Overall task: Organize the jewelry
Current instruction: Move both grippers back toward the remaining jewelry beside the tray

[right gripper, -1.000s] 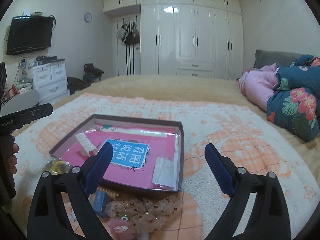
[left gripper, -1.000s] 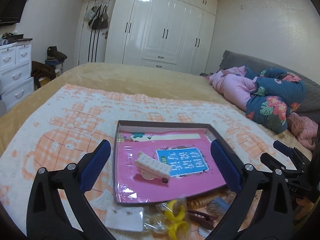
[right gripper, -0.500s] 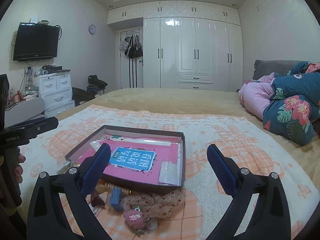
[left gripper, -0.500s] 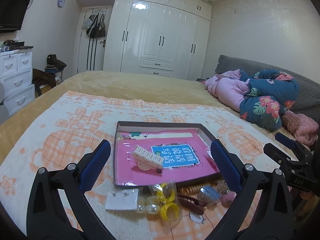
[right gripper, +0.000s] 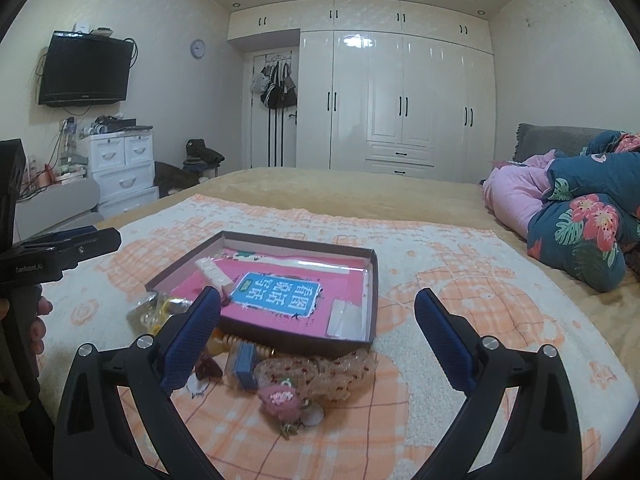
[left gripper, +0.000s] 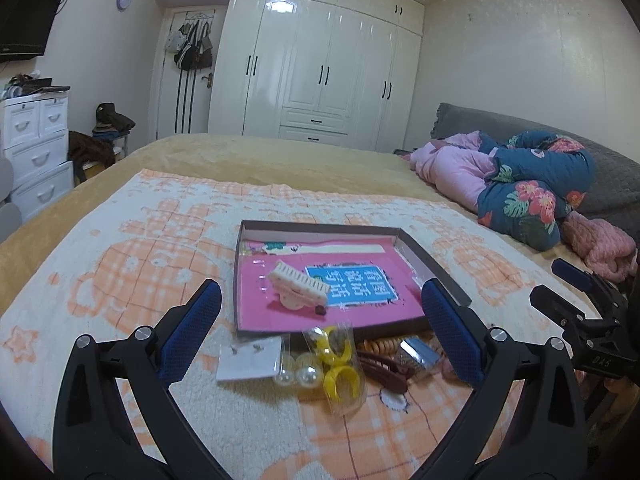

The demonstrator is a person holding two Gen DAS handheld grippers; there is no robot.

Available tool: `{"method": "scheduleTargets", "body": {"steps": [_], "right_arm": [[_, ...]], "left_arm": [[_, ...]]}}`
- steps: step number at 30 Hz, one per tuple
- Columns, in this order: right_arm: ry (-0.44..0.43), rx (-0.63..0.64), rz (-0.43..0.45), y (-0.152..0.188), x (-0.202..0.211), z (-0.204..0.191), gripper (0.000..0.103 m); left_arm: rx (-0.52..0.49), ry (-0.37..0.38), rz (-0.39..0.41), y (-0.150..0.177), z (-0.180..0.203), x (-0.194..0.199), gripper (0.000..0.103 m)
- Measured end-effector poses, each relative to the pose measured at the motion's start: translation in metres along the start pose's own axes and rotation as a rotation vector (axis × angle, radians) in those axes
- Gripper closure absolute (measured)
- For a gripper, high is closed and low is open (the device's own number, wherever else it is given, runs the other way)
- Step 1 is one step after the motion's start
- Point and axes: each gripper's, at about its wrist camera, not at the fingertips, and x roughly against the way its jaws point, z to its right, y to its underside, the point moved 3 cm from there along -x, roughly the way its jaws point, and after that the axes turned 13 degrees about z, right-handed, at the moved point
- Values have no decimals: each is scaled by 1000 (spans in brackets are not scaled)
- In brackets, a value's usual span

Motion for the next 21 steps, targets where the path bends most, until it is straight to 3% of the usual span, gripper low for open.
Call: {"method": "scheduleTargets", "body": {"steps": [21], "right_arm": [[-5, -18, -139, 41, -3, 4, 8]], "left_arm": [[16, 72, -202, 60, 16, -4, 11]]}}
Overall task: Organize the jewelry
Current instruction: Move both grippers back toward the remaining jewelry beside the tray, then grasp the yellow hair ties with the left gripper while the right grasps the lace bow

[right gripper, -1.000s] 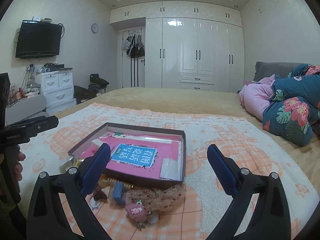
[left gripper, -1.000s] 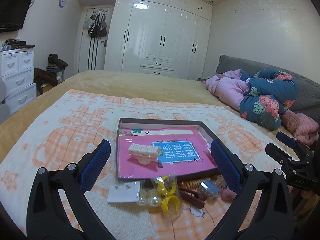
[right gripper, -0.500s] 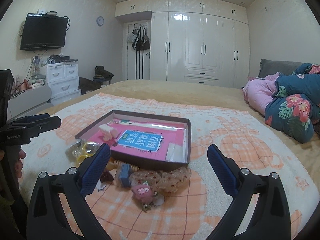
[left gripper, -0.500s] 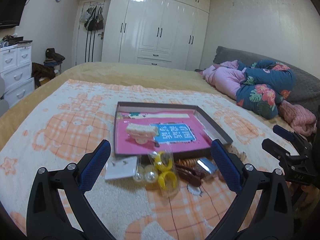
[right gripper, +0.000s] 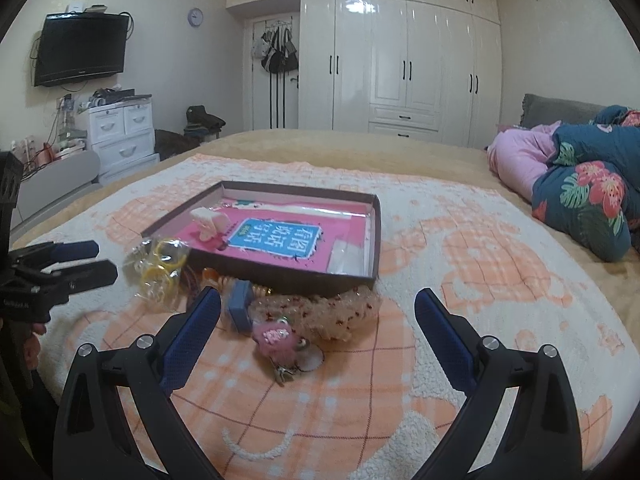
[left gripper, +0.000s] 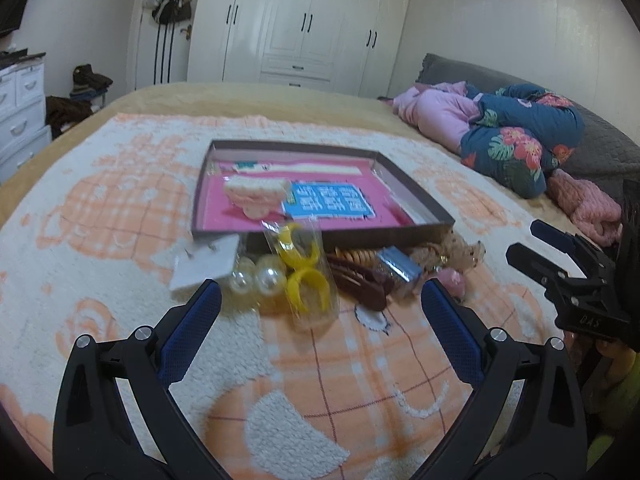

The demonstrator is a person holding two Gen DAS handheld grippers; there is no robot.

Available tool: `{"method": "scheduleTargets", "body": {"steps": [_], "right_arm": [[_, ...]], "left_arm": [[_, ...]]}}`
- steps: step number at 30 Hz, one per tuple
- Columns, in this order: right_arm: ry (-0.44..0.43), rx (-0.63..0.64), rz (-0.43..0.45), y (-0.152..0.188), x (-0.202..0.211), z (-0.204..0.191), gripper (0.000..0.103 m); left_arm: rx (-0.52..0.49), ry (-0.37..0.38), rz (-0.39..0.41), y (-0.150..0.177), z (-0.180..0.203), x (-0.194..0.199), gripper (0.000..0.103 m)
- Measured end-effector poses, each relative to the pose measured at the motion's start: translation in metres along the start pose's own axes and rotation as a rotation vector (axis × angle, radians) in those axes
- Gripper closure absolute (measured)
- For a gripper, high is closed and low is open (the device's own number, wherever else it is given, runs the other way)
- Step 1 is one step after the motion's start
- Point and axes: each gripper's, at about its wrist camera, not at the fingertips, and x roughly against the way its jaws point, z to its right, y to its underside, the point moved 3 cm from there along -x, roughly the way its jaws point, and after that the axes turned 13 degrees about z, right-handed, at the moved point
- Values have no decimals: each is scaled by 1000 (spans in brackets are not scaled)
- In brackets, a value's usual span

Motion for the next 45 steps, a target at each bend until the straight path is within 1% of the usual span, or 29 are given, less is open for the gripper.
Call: {"method": "scheduleTargets", "body": {"steps": [5, 7, 10, 13, 15, 21, 23, 26, 27, 28, 29, 31, 32, 34, 35, 37, 39, 40, 42, 45], "right_arm": [[6, -6, -18, 6, -5, 5, 8], [8, -6, -22, 7, -6, 5, 8], [4, -9, -22, 9, -8, 6, 8], [0, -13, -27, 10, -10, 7, 8], [0, -13, -40, 13, -15, 8, 8], [-3, -26, -109, 23, -36, 13, 8], [-8, -36, -126, 26, -41, 14, 8], [-8, -53, -153, 29, -52, 15, 9], [-12, -64, -159, 30, -54, 15, 12], [-17, -77, -172, 31, -58, 16, 16], [-18, -84, -178, 31, -60, 16, 19], [-24, -102, -188, 32, -63, 17, 27], [-32, -111, -193, 33, -65, 18, 35], [-44, -116, -199, 33, -66, 17, 54], [-49, -115, -201, 33, -67, 16, 59], [-55, -111, -192, 33, -64, 15, 78], [-54, -104, -177, 31, -61, 16, 88], [-54, -106, -173, 30, -60, 17, 92], [-50, -109, -166, 29, -56, 19, 95], [-36, -101, -167, 29, -49, 24, 97]], "left_arm": [[32, 13, -49, 10, -2, -9, 12], [56, 24, -75, 14, -4, -14, 21], [104, 40, -116, 19, -9, -23, 31], [157, 52, -149, 24, -14, -32, 37], [197, 58, -167, 26, -19, -38, 38], [237, 73, -175, 25, -22, -49, 42], [242, 82, -176, 24, -21, -52, 46], [251, 91, -182, 23, -21, -56, 54], [257, 93, -185, 24, -21, -57, 58], [261, 99, -188, 24, -21, -58, 64], [265, 100, -188, 24, -21, -59, 67], [277, 104, -195, 25, -22, -60, 73], [281, 103, -195, 25, -23, -60, 75], [291, 106, -195, 25, -26, -61, 86], [301, 111, -195, 25, -27, -61, 88], [307, 119, -195, 26, -28, -60, 91], [301, 131, -193, 26, -25, -59, 95], [297, 136, -192, 27, -24, -59, 98], [281, 145, -189, 26, -20, -57, 98], [273, 161, -188, 26, -17, -54, 98]]}}
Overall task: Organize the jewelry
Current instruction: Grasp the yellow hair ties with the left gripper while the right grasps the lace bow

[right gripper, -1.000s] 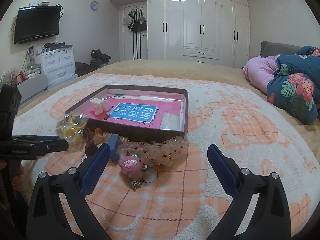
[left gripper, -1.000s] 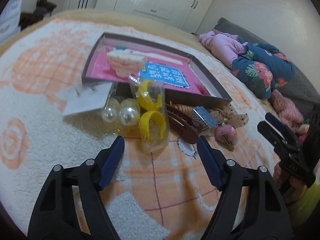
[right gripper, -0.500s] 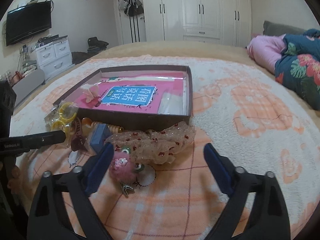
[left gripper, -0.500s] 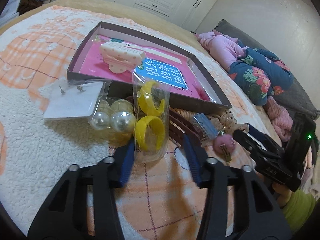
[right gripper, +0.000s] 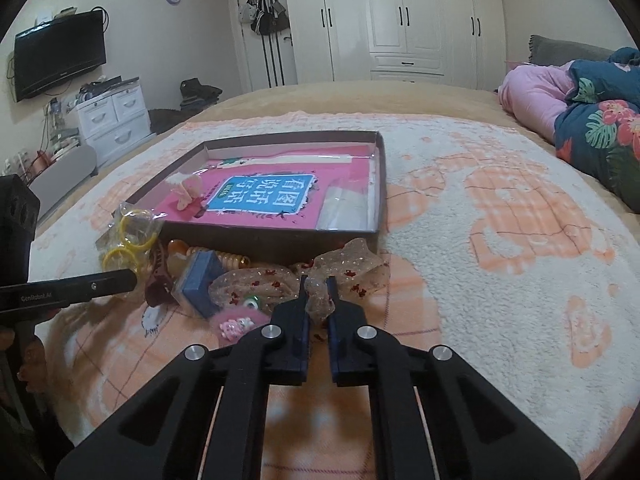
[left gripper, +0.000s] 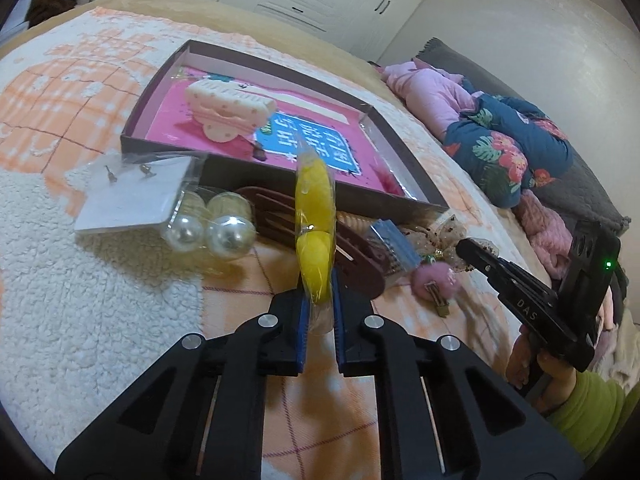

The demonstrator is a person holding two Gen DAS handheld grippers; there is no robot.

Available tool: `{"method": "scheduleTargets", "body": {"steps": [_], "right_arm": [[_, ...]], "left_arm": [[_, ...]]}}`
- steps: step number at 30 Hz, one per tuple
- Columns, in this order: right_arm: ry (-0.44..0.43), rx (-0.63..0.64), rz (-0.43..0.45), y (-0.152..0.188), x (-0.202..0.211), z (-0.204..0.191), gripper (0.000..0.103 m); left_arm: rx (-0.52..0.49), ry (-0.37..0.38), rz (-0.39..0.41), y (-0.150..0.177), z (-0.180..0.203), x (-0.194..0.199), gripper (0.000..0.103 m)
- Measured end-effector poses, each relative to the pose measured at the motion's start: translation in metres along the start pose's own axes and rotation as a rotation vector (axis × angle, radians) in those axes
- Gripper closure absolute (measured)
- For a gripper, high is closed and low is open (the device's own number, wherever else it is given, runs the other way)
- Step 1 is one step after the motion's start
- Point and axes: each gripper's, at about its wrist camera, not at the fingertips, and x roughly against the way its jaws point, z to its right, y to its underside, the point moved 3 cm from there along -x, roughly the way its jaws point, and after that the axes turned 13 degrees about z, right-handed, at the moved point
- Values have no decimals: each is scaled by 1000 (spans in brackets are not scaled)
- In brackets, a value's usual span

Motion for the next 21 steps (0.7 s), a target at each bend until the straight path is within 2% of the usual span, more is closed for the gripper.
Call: {"method": "scheduleTargets", "body": {"steps": [13, 21], "right_arm": [[75, 21, 57, -5, 36, 13, 97], [124, 60, 137, -18, 56, 14, 98]], "left_arm": [[-58, 45, 24, 0, 17, 17, 99], [-104, 77, 50, -5, 35, 24, 99]]}}
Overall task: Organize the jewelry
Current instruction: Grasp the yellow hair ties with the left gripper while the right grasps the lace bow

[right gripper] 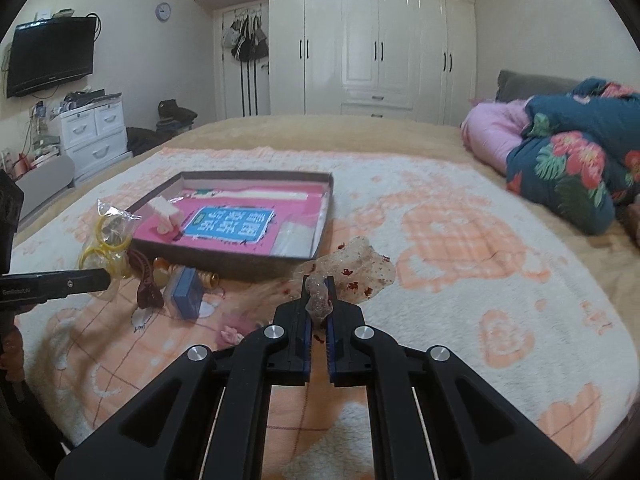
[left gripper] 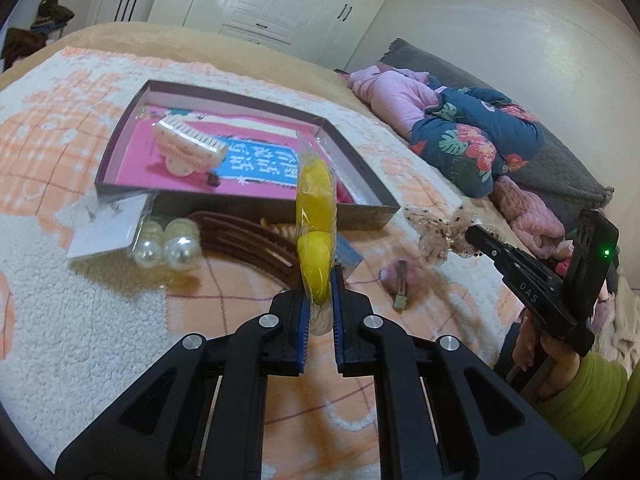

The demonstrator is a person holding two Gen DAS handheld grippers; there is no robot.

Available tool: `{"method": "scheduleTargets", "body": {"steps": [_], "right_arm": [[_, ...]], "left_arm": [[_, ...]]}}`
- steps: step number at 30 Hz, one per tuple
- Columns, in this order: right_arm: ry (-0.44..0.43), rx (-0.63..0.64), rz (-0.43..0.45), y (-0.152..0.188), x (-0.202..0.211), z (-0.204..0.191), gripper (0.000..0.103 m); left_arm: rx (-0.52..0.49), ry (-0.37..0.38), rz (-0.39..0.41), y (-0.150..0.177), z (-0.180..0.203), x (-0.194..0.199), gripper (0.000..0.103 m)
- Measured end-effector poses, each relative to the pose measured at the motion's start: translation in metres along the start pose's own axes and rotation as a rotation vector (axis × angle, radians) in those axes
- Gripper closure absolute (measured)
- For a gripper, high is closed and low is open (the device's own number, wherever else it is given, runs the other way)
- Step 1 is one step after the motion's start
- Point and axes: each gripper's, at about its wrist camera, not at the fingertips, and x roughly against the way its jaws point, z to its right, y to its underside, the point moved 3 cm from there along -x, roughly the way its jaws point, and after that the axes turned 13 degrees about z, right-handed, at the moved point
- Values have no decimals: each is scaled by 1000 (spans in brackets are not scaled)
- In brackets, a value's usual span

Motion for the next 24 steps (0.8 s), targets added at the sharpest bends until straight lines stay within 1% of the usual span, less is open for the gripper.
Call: {"method": "scheduleTargets", "body": {"steps": [4, 13, 20, 24], "right_arm": [[11, 4, 32, -8, 6, 2, 98], [-7, 12, 69, -26, 0, -5, 98], [-26, 33, 94, -39, -11, -15, 98], [-31, 43, 107, -48, -22, -22, 98]], "left_arm": [[-24, 7, 11, -5, 7, -2, 99], [-79, 8, 59, -26, 15, -6, 99], [-90, -11, 90, -44, 8, -13, 99], [-76, -33, 121, -58, -2, -15, 99]]}}
